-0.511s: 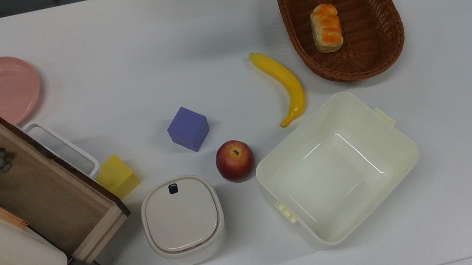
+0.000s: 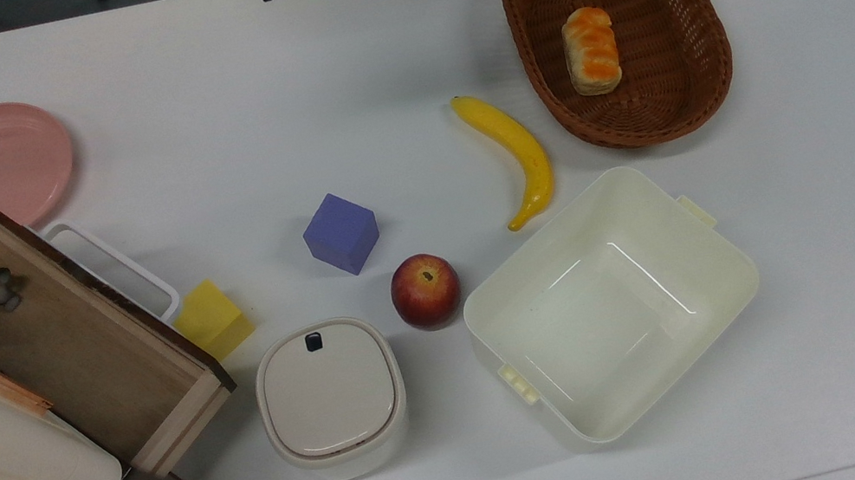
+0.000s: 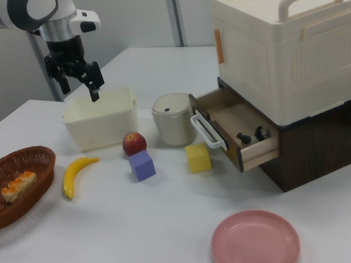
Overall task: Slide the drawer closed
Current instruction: 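Lower the gripper toward the front of the open drawer, then move the gripper against the drawer front beside its handle, then push the drawer front inward into the wooden cabinet, then press the drawer fully shut with the gripper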
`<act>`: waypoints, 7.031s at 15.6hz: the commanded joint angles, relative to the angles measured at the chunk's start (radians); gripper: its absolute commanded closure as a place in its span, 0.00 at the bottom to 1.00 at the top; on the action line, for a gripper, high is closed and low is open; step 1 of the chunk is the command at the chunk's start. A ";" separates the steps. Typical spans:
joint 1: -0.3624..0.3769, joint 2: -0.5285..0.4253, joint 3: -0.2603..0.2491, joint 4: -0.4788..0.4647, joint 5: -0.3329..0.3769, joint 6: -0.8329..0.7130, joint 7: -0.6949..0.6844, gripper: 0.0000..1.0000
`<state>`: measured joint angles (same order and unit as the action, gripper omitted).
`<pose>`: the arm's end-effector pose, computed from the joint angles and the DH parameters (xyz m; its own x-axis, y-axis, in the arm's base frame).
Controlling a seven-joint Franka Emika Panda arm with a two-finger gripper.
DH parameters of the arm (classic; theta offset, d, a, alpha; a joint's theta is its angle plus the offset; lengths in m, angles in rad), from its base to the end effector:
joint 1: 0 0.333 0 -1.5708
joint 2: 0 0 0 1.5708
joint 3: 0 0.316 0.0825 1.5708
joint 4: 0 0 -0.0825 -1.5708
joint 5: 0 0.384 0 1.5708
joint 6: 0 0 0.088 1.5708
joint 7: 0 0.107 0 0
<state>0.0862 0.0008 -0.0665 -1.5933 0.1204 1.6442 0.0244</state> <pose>0.5615 0.0231 0.6207 0.9988 -0.0134 0.0466 -0.0076 -0.9926 -0.1212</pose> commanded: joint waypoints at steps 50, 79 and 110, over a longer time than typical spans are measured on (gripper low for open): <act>-0.203 0.372 -0.095 -0.014 -0.025 0.586 0.215 0.81; -0.256 0.490 -0.111 0.102 0.073 0.710 0.215 0.81; -0.180 0.496 -0.044 0.087 -0.014 0.734 0.183 0.81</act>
<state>-0.1377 0.5524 -0.1379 -1.4494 0.1492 2.4446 0.2158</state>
